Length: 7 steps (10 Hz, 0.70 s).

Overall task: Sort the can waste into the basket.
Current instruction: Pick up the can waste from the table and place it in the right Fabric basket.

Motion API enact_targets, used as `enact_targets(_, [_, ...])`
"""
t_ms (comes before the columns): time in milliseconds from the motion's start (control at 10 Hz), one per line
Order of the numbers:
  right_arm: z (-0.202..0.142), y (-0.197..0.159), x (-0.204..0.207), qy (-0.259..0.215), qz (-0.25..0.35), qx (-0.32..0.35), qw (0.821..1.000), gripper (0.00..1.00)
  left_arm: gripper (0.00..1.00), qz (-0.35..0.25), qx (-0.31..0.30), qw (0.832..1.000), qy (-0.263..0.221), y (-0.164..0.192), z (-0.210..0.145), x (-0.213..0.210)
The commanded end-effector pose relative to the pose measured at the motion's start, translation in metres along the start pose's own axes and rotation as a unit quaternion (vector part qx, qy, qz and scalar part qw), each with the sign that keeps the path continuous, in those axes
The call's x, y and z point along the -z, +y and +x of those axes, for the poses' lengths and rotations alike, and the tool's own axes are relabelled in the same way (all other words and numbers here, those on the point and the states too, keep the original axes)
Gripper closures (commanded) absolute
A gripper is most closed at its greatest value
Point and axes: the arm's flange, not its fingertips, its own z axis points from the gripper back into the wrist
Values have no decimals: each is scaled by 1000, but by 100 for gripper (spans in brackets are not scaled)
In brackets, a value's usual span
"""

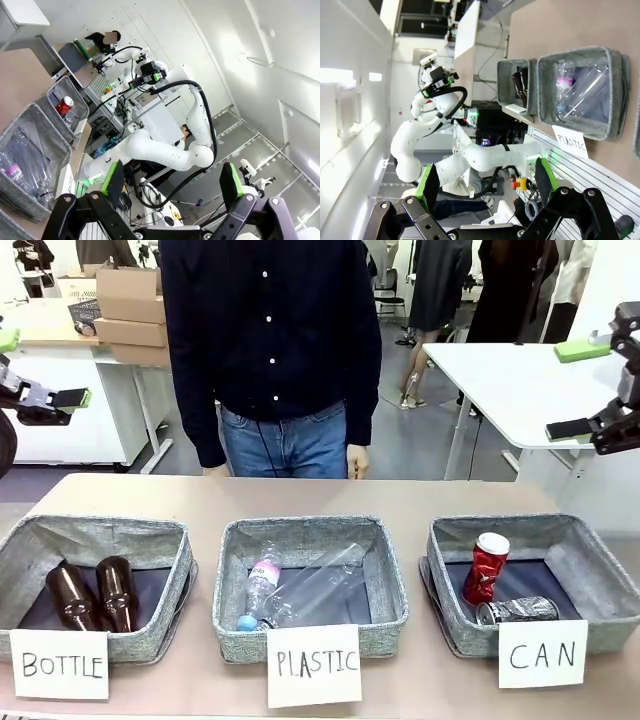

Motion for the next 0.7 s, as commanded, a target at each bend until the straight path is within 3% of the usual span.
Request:
enact_targets(0, [0,0,1,-1,-2,-3,1000,0,0,-9,-7,1000,-4,-5,1,1])
enact_targets(600, [0,0,1,-1,-2,-3,1000,0,0,-9,-7,1000,-4,-5,1,1])
